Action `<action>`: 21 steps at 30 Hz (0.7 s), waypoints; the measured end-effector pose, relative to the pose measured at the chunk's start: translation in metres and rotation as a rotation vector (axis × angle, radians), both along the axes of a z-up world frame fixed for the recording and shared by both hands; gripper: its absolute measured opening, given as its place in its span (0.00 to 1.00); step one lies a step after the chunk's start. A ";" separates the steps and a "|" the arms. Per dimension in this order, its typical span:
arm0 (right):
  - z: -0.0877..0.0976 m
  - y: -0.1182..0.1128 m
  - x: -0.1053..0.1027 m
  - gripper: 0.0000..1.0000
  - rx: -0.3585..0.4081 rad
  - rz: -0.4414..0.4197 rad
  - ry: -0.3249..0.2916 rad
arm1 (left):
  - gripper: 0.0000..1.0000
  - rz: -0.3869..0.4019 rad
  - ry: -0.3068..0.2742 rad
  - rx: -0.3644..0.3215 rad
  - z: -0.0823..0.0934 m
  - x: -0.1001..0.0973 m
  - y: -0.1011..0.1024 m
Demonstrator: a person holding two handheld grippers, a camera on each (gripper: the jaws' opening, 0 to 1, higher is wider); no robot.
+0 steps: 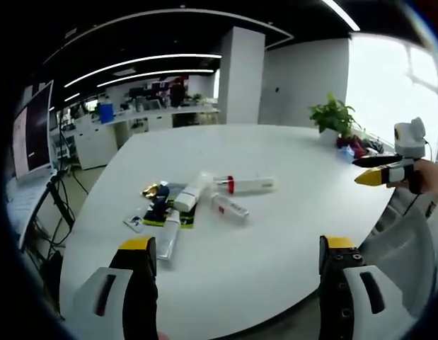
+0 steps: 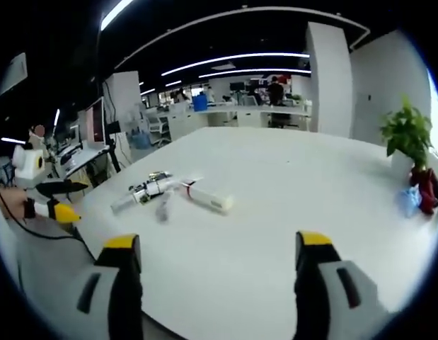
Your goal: Arrange the skincare products in the storage area until every visible bottle or jar stands upright without overlapping.
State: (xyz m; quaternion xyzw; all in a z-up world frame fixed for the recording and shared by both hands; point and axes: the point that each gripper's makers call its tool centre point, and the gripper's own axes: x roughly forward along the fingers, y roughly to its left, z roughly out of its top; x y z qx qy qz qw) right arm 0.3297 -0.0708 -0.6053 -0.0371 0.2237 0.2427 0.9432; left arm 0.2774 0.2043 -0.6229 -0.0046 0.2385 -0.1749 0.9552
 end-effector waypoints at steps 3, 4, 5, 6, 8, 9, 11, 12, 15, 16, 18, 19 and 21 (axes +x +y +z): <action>0.005 -0.007 0.011 0.87 -0.027 0.010 -0.016 | 0.93 0.001 0.001 0.006 0.000 0.000 0.000; 0.006 -0.008 0.013 0.87 -0.029 0.010 -0.017 | 0.93 0.005 0.000 0.007 0.000 0.001 0.001; 0.007 -0.011 0.017 0.87 -0.031 0.010 -0.020 | 0.93 0.009 -0.002 0.008 0.000 0.001 0.002; 0.008 -0.012 0.020 0.88 -0.031 0.011 -0.022 | 0.93 0.015 -0.004 0.007 0.000 0.001 0.003; 0.009 -0.014 0.026 0.87 -0.037 0.016 -0.026 | 0.93 0.019 -0.001 0.000 0.000 0.001 0.004; 0.009 -0.014 0.029 0.87 -0.038 0.022 -0.026 | 0.93 0.020 0.001 0.000 0.000 0.001 0.004; 0.009 -0.013 0.033 0.87 -0.040 0.033 -0.025 | 0.93 0.019 0.003 -0.001 0.000 0.001 0.004; 0.009 -0.012 0.035 0.87 -0.043 0.041 -0.025 | 0.93 0.021 0.004 0.003 -0.001 0.001 0.004; 0.008 -0.007 0.043 0.87 -0.057 0.072 -0.024 | 0.93 0.023 0.004 0.007 -0.001 0.001 0.004; 0.007 -0.005 0.046 0.87 -0.060 0.081 -0.023 | 0.93 0.023 0.005 0.008 -0.001 0.001 0.004; 0.005 0.000 0.050 0.87 -0.066 0.108 -0.016 | 0.93 0.023 0.006 0.007 -0.002 0.001 0.004; 0.005 0.001 0.052 0.87 -0.072 0.122 -0.016 | 0.93 0.021 0.008 0.006 -0.002 0.001 0.004; 0.004 0.006 0.057 0.87 -0.087 0.147 -0.014 | 0.93 0.022 0.008 0.008 -0.002 0.001 0.004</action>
